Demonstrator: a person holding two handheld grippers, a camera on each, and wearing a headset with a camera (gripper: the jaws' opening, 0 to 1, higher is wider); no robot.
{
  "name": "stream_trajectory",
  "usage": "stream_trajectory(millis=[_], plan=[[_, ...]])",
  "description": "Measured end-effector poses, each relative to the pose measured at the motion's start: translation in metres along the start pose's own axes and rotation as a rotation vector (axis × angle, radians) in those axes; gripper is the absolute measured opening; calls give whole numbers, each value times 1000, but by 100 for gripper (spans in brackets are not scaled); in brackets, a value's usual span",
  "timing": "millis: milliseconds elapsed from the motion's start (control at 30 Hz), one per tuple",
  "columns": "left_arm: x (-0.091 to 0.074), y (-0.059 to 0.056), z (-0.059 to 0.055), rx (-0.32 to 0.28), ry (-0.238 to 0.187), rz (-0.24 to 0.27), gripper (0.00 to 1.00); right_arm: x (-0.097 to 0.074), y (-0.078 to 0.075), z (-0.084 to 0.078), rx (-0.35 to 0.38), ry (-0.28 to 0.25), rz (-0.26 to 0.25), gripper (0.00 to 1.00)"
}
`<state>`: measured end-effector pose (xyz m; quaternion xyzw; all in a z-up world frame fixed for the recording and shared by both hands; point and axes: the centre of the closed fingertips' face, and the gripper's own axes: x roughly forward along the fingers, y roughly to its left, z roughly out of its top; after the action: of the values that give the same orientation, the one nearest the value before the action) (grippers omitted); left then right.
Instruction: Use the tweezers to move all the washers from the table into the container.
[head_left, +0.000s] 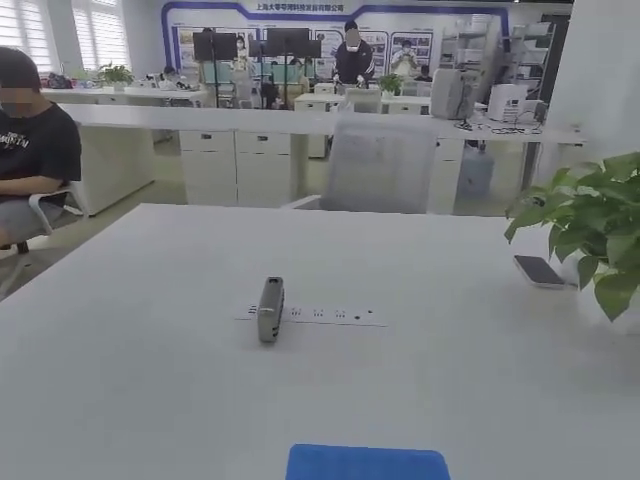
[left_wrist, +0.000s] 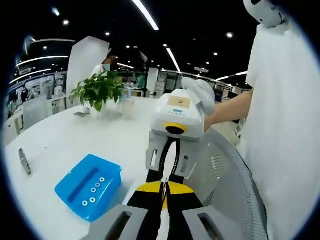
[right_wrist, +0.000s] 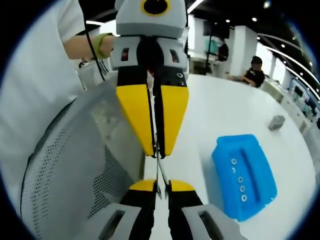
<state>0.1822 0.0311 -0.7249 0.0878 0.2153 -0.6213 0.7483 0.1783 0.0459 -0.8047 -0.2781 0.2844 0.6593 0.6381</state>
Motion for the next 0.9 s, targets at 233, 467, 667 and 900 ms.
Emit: stream_trajectory(millis=[233,467,667,900], plan=[[-2,11,-28,130,159,53,0,9,-8,-18,-34,66,-38,6],[9,17,-57,145,243,66,0,27,-15,-38,-66,135,-70,6],[5,26,-81,112,322,57,0,29,-17,-38,84,50,-86,8],[4,36,-117,163,485,29,0,-8,-8,-49,214,-5,-142,13]])
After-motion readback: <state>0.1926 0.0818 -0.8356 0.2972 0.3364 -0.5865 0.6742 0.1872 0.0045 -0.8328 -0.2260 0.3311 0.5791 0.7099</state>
